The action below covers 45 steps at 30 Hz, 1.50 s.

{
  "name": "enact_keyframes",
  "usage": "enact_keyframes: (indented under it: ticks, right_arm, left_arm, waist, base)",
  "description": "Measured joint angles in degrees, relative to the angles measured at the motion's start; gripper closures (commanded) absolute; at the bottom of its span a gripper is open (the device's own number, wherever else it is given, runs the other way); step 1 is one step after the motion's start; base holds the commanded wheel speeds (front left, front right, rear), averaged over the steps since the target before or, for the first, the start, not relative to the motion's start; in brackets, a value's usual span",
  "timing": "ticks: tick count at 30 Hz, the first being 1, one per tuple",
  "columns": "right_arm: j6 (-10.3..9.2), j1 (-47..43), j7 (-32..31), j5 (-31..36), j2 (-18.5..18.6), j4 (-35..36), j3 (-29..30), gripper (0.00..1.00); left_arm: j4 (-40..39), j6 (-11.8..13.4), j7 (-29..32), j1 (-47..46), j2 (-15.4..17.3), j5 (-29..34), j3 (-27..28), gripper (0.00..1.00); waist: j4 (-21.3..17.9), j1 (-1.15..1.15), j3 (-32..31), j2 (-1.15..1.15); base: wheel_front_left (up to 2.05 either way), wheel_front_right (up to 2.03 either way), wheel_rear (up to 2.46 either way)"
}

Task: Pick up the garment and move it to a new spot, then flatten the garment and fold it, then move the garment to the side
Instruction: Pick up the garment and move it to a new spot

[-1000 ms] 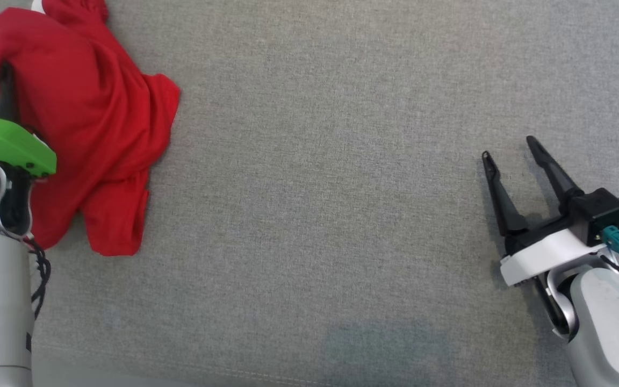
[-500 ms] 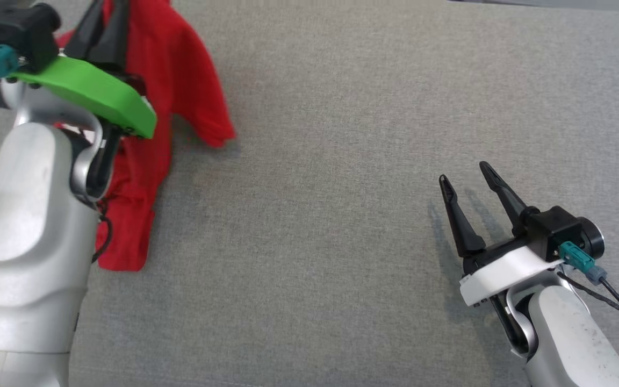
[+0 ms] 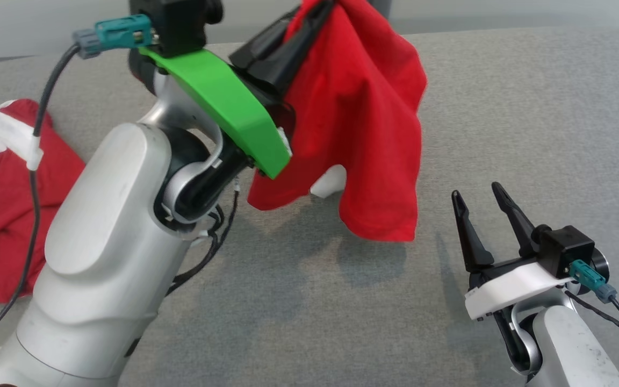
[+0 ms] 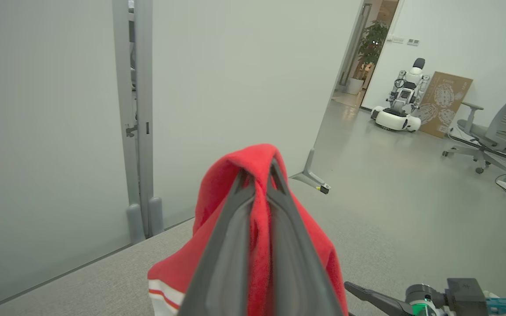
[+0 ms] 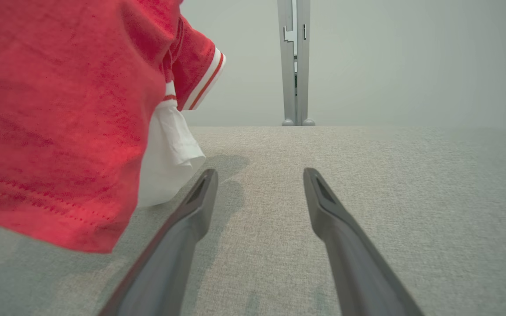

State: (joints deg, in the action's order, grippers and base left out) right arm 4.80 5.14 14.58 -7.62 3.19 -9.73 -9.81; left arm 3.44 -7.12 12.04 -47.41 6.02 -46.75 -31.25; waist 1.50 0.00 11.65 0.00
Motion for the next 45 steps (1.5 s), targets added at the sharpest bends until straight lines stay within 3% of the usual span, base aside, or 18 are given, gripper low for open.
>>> enact_keyframes:
  ticks: [11, 17, 21, 34, 35, 36, 37, 38, 45]
  right_arm:
    - [-0.88, -0.91, 0.0, -0.87, -0.3, 1.2, 1.07, 0.0]
    - [-1.29, -0.99, 0.0, -1.6, -0.59, 1.22, 2.66, 0.0]
    - [-1.29, -0.98, 0.0, -1.59, -0.64, 1.27, 2.63, 0.0]
    - [-0.8, -1.21, 0.0, -1.48, -0.74, 1.46, 3.85, 0.0]
    - [-0.78, -1.21, 0.0, -1.48, -0.75, 1.46, 3.81, 0.0]
    - [-0.77, -1.21, 0.0, -1.45, -0.76, 1.46, 3.81, 0.0]
    - [-0.76, -1.21, 0.0, -1.34, -0.77, 1.45, 3.79, 0.0]
    - [-0.57, -1.21, 0.0, -1.19, -0.76, 1.44, 3.8, 0.0]
    - [-0.24, -1.28, 0.0, -0.57, -0.78, 1.21, 3.9, 0.0]
  left_arm:
    - [-6.43, 0.01, 8.38, 6.59, 0.81, -5.12, -1.49, 1.0]
    - [-11.33, 0.0, 9.62, 7.5, -1.27, -8.78, -4.69, 1.0]
    - [-10.78, 0.01, 9.59, 8.89, -1.0, -10.06, -2.64, 1.0]
    - [2.23, 0.11, 10.06, 21.76, 11.7, -14.16, 4.89, 1.0]
    - [3.41, 0.11, 9.94, 22.19, 12.6, -14.14, 5.71, 0.95]
    - [4.41, 0.11, 9.55, 22.62, 13.3, -14.14, 6.28, 0.69]
    - [5.44, 0.11, 9.21, 23.04, 13.65, -14.15, 7.03, 0.31]
    - [6.35, 0.11, 8.57, 23.42, 13.72, -14.16, 7.72, 0.0]
    - [11.29, 0.11, 4.78, 23.87, 15.1, -10.8, 8.6, 0.0]
  waist:
    - [-9.27, 0.0, -0.26, 0.0]
    - [-13.36, 0.0, 0.57, 0.0]
    - [-14.57, 0.0, 1.19, 0.0]
    - [-11.97, 0.0, 1.02, 0.0]
    - [-11.62, 0.0, 0.99, 0.0]
    - [-11.28, 0.0, 0.97, 0.0]
    - [-10.93, 0.0, 0.93, 0.0]
    - [-10.58, 0.0, 0.89, 0.0]
    - [-8.24, 0.0, 0.31, 0.0]
  base:
    - [0.0, 0.0, 0.0]
    - [0.0, 0.0, 0.0]
    - [0.0, 0.0, 0.0]
    - [0.0, 0.0, 0.0]
    - [0.0, 0.0, 0.0]
    - [0.0, 0.0, 0.0]
    - [0.0, 0.0, 0.0]
    - [0.0, 0.0, 0.0]
    - [0.0, 0.0, 0.0]
